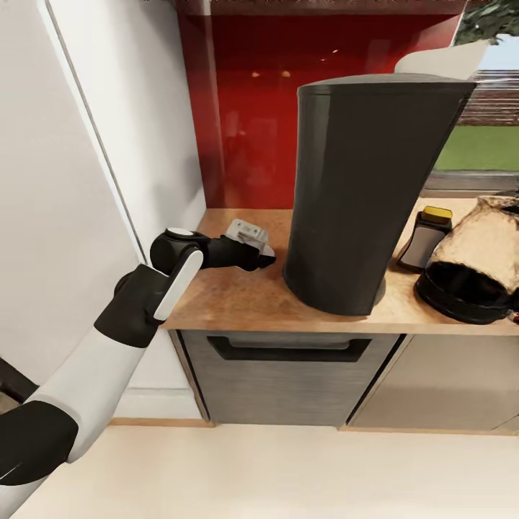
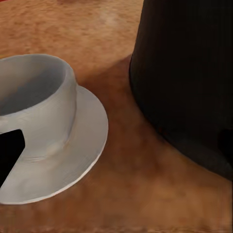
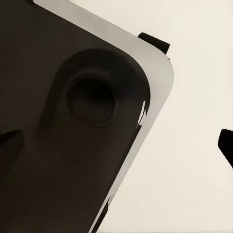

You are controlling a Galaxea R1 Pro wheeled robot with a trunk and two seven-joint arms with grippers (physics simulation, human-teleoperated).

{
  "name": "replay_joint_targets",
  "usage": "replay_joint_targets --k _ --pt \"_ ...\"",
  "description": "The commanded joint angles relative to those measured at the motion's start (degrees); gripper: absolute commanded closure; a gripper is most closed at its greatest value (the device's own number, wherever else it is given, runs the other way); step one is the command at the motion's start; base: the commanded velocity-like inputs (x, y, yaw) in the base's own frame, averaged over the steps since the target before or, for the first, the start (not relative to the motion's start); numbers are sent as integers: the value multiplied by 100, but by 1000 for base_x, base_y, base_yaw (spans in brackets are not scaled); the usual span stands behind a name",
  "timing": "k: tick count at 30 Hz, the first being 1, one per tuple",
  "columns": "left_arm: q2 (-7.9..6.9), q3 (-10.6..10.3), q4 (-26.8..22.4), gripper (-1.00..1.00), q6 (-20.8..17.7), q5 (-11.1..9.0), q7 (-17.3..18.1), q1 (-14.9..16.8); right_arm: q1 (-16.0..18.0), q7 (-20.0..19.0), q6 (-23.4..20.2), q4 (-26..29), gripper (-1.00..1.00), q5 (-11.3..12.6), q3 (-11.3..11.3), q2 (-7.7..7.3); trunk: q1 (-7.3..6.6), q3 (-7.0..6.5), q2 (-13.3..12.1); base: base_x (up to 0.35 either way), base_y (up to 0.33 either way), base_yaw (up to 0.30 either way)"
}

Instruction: Set up a coffee station on the kitchen countertop: keep the coffee maker on the countertop, move the bottle of coffee from the kitchen shelf to the counter next to the coffee maker, place a paper coffee filter on top of the coffee maker, put the saucer next to the coffee maker with the coffee cup on the saucer, and place the electric kettle next to the coffee maker.

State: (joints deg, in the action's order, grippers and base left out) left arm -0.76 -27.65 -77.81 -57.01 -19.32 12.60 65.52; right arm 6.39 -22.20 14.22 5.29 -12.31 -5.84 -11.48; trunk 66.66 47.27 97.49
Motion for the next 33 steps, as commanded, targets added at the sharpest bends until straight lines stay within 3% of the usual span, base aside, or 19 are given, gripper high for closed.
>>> replay_joint_targets --k 1,33 --pt "-3 -4 -2 -100 -12 51 50 7 3 6 29 -1 -100 -9 -42 -3 -3 5 2 -144 0 0" --pt "-3 -4 -32 -100 -18 45 50 7 3 6 29 -1 -100 -8 -41 -6 -3 5 2 -138 0 0"
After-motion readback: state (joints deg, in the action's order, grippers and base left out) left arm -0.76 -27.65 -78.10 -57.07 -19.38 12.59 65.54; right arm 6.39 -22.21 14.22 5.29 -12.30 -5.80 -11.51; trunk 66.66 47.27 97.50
